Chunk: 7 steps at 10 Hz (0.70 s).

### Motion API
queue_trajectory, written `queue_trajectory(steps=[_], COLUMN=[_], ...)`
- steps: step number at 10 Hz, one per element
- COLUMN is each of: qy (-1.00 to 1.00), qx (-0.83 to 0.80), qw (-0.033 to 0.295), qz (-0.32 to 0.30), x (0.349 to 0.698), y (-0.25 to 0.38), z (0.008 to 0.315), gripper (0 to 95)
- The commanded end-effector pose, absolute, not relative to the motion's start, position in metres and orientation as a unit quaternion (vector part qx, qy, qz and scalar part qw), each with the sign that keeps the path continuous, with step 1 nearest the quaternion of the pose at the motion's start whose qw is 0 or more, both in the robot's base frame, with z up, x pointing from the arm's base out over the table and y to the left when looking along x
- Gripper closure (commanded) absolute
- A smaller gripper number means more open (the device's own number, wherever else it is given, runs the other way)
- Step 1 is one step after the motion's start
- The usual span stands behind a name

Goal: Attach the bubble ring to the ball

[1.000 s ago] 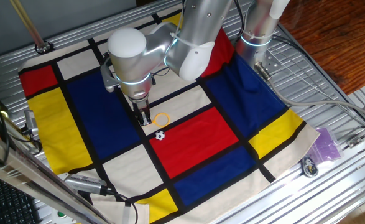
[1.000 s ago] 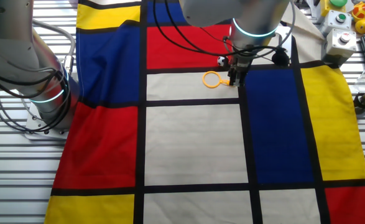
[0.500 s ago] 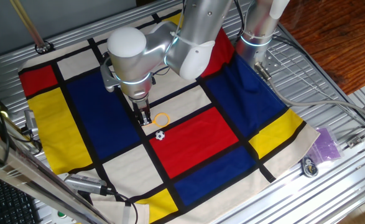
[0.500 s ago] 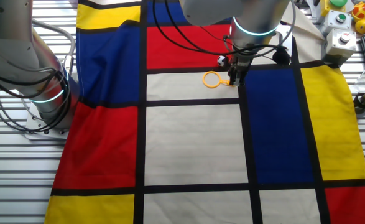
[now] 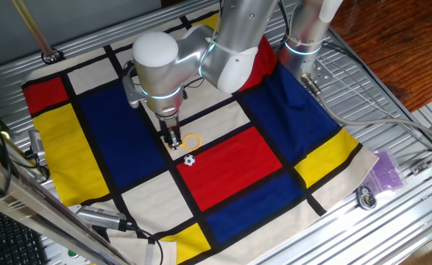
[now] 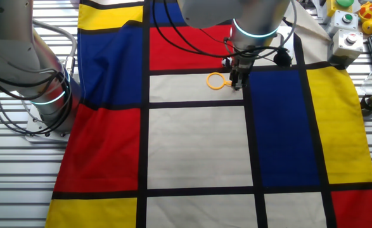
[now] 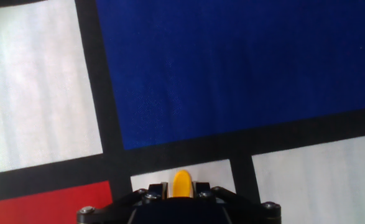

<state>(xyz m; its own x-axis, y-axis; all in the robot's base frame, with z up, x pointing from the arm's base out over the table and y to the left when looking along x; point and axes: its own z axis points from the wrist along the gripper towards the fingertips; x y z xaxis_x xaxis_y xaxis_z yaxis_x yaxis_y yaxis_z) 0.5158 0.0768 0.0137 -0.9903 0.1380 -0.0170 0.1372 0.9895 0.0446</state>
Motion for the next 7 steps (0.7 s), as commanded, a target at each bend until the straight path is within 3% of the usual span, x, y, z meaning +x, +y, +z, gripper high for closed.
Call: queue_trajectory(steps=[1, 5, 6, 7], qy=[0.997, 0.997, 0.997, 0.997], qx=[0.069, 0.071, 0.072, 0.071], qw=[0.011, 0.015, 0.015, 0.015], qz=[0.022, 0.022, 0.020, 0.018], x=[0.5164, 0.5151, 0.5150, 0.5150], y=[0.0774, 0.0780, 0.0781, 0.0781], z=[0.0122, 0.0077, 0.0072, 0.0072], gripper=[76.0, 76.0, 95.0, 95.0])
